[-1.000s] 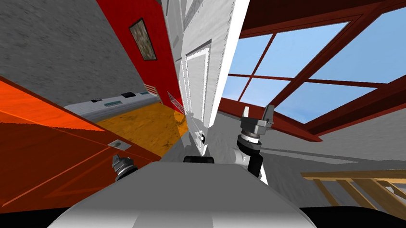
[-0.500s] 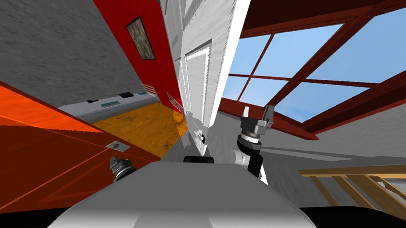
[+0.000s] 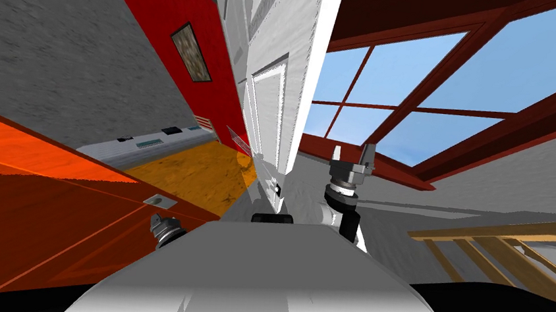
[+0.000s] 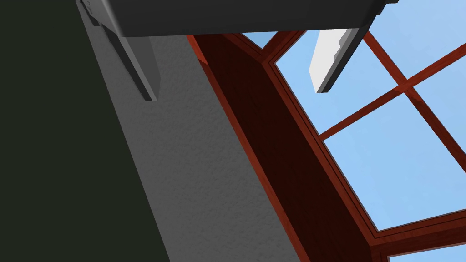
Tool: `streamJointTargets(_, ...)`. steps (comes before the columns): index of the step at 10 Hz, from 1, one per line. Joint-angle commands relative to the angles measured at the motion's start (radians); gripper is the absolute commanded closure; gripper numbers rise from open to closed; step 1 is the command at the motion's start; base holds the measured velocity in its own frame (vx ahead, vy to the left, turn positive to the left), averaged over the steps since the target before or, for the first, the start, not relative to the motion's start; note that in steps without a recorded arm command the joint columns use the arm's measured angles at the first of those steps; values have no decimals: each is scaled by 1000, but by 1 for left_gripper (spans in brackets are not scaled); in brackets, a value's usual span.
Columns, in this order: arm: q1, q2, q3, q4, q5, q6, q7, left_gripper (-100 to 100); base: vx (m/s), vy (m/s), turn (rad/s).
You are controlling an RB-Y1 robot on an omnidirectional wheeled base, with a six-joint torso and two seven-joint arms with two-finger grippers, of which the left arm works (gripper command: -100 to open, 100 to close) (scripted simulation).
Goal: Pull the door open
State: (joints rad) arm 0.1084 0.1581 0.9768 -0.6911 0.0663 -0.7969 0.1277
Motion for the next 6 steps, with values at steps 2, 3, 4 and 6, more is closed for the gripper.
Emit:
streamJointTargets(2,0,0,0,0,0,0,0,-100,-4,-2,17)
streamJointTargets(3,0,0,0,0,0,0,0,-100,0,-14,29)
streamJointTargets(4,0,0,0,0,0,0,0,-100,7,4,-31)
streamJointTargets(6,2,-1,9,-3,3,3,-2,-100,11,16,-68)
